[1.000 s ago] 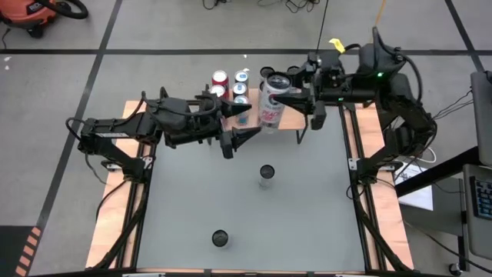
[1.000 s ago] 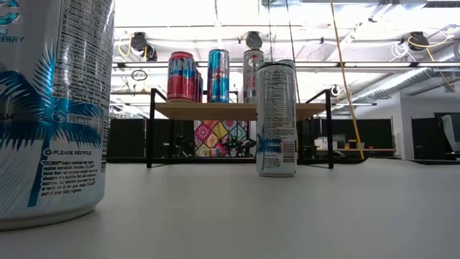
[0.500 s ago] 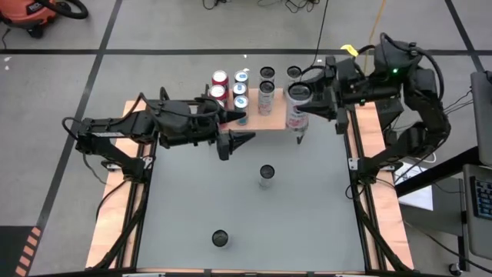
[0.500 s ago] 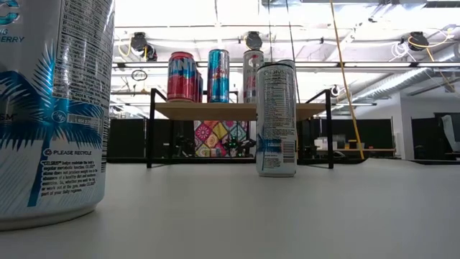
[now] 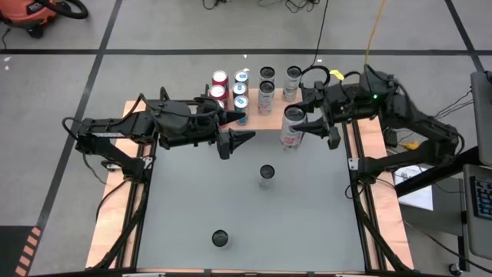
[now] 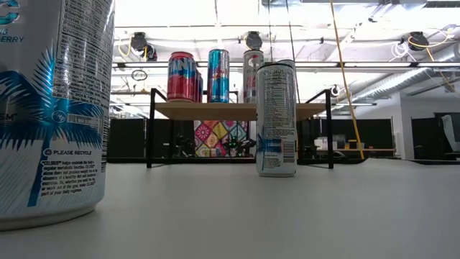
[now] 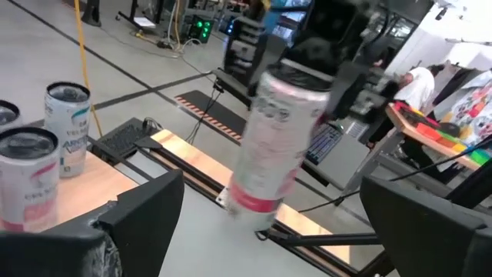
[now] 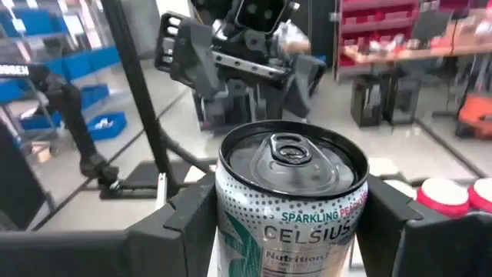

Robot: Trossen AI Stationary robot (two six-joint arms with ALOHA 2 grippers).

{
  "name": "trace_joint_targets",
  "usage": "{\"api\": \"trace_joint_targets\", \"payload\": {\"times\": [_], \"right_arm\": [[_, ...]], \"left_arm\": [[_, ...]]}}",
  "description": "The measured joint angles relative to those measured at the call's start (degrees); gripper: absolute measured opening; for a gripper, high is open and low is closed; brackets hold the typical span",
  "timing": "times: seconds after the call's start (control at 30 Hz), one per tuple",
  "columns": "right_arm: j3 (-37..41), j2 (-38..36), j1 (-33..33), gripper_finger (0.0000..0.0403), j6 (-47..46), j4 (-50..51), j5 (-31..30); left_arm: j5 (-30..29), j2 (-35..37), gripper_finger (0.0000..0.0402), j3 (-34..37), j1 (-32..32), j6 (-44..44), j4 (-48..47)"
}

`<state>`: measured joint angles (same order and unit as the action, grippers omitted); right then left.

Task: Place canned beverage on shelf
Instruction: Put the white-pink soda can on the shelf aligned with the other white-pink soda cans

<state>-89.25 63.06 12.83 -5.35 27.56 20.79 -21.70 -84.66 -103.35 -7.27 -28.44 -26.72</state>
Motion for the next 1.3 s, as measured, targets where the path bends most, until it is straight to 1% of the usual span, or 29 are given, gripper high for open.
{"api": "trace_joint_targets", "payload": {"times": [0.1,0.27,0.47,0.57,0.67,0.83,0.9,1.0,1.1,1.3], "right_arm": [[9.4,-3.7,1.1,0.0201,-2.0,-10.7,1.4],[21.6,-7.2,3.1,0.0201,-4.2,-21.1,2.3],[31.9,-6.8,6.6,0.0201,-4.4,-33.3,2.2],[35.7,-5.7,8.8,0.0201,-3.7,-39.1,3.8],[37.4,-4.4,10.5,0.0201,-1.6,-42.8,3.7],[36.8,-3.5,12.2,0.0205,-0.7,-46.6,3.3],[36.4,-3.5,12.6,0.0206,2.2,-46.7,3.4],[36.4,-3.5,12.7,0.0207,9.1,-46.1,3.4],[36.4,-3.1,12.7,0.0207,13.1,-45.2,3.2],[36.3,0.2,13.6,0.0207,14.2,-43.6,3.1]], "left_arm": [[0.2,0.0,0.0393,0.0,0.0,-2.6,-0.3],[0.3,0.0,0.0393,0.0,-0.4,-5.8,-2.1],[0.2,-0.2,0.0393,0.0,-0.8,-5.8,-5.0],[0.0,-0.5,0.0393,0.0,-0.8,-5.8,-6.4],[-0.2,-0.9,0.0393,0.1,-0.8,-5.9,-7.3],[-0.3,-1.8,0.0393,0.1,-0.8,-6.6,-7.3],[-0.3,-2.0,0.0393,0.1,-0.8,-7.3,-7.3],[-0.3,-2.2,0.0393,0.1,-0.8,-7.3,-7.3],[-0.3,-2.5,0.0393,0.1,-0.8,-7.3,-7.2],[-0.3,-2.6,0.0393,0.1,-0.8,-7.3,-7.2]]}}
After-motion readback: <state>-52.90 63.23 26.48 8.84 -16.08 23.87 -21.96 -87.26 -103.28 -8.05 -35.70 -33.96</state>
